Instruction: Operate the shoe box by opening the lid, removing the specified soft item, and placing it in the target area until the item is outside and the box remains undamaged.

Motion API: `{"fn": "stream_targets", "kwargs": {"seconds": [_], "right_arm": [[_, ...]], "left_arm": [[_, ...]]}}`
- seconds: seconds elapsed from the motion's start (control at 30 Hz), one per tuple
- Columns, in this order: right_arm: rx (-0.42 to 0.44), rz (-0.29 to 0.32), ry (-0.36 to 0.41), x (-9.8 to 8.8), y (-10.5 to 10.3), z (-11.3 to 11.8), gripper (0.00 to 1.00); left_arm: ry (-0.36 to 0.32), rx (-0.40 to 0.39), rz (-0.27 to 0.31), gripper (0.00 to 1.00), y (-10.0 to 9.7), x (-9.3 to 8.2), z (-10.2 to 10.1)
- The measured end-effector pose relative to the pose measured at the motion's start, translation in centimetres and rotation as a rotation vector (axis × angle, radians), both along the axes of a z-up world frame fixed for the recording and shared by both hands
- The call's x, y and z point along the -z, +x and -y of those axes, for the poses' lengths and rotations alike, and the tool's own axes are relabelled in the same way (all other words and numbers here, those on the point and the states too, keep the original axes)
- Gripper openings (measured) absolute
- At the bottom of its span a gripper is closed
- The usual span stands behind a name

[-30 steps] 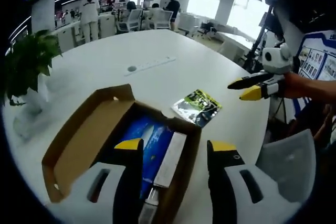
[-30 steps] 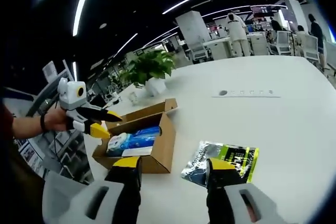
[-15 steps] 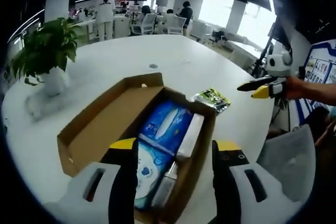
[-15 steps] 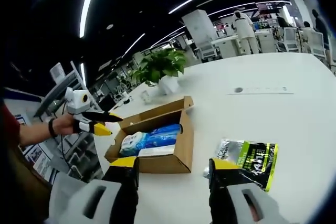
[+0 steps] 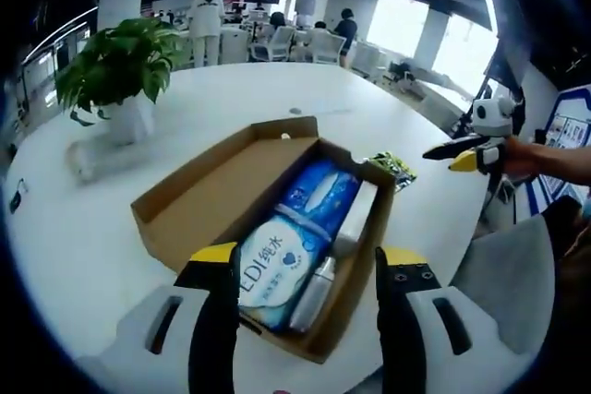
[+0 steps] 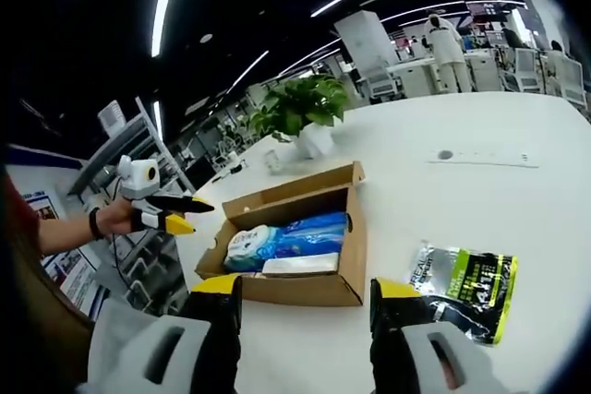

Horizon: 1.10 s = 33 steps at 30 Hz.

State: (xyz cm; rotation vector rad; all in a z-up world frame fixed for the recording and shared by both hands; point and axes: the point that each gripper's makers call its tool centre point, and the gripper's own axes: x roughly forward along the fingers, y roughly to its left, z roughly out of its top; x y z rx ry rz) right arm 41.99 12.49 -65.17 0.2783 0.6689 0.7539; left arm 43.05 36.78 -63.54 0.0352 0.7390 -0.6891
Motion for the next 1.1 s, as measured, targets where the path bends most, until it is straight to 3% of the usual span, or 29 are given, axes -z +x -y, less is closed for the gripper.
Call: {"fn": "stream_targets", "kwargs": {"seconds": [0.43, 0.77, 1.1], "right_arm": [[-0.056, -0.006, -0.024, 0.1, 0.0, -2.2, 0.53], [-0.130, -0.006, -0.056, 0.6, 1.0, -4.9, 0.54], [-0.348, 0.048, -0.209, 1.3, 2.2, -10.0, 0.54]], "left_arm": [[-0.008, -0.023, 0.000, 0.59, -0.2, 0.5, -1.2], [0.029, -0.010, -0.004, 0.59, 0.0, 1.5, -1.9], [0.132, 0.054, 0.009, 0.59, 1.1, 2.3, -2.9]]}}
